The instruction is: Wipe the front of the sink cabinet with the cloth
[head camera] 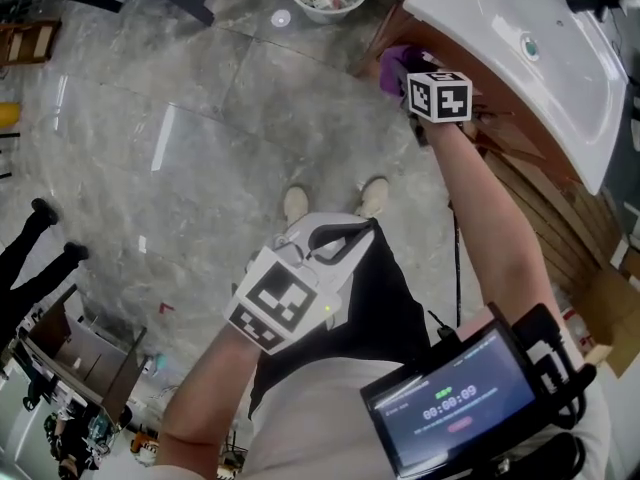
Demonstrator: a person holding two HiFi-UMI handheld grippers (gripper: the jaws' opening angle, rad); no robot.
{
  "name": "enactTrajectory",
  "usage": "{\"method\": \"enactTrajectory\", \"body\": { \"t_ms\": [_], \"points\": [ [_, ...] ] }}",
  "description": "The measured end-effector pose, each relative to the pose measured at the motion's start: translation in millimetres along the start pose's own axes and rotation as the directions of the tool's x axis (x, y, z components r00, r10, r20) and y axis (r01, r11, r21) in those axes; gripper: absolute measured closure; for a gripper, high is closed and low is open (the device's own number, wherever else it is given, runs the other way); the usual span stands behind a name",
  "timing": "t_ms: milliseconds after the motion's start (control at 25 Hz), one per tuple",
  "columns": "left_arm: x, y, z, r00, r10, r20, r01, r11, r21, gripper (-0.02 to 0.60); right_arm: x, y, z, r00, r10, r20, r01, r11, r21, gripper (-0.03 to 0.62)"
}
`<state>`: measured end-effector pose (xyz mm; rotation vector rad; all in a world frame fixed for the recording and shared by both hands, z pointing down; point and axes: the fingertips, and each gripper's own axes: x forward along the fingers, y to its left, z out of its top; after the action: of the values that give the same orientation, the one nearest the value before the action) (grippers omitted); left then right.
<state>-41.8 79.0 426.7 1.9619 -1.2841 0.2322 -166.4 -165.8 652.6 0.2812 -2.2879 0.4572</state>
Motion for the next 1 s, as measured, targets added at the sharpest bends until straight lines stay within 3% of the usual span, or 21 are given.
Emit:
{"method": "enactTrajectory", "body": {
  "t_ms": [240, 480, 800, 1000],
  "points": [
    [-6, 3, -4, 1.0, -0.021, -0.016, 0.021, 1.0, 0.014, 0.574, -7, 10, -4, 1.0, 0.002, 0.011, -0.002, 1.0, 0.024, 0.539],
    [10, -22, 11, 0.993, -0.101, -0.056, 0.105, 0.992, 0.07, 0.574, -70, -5, -35, 0.999, -0.015, 0.039, 0.011, 0.993, 0.121, 0.539],
    [59, -71, 31, 0.968, -0.209, -0.136, 0.228, 0.962, 0.149, 0.574, -187, -87, -117, 0.986, -0.161, 0.042, 0.146, 0.958, 0.248, 0.539],
    [99, -104, 39, 0.945, -0.265, -0.19, 0.301, 0.935, 0.19, 0.574, -256, -156, -186, 0.957, -0.292, 0.004, 0.272, 0.897, 0.348, 0.539]
  ]
}}
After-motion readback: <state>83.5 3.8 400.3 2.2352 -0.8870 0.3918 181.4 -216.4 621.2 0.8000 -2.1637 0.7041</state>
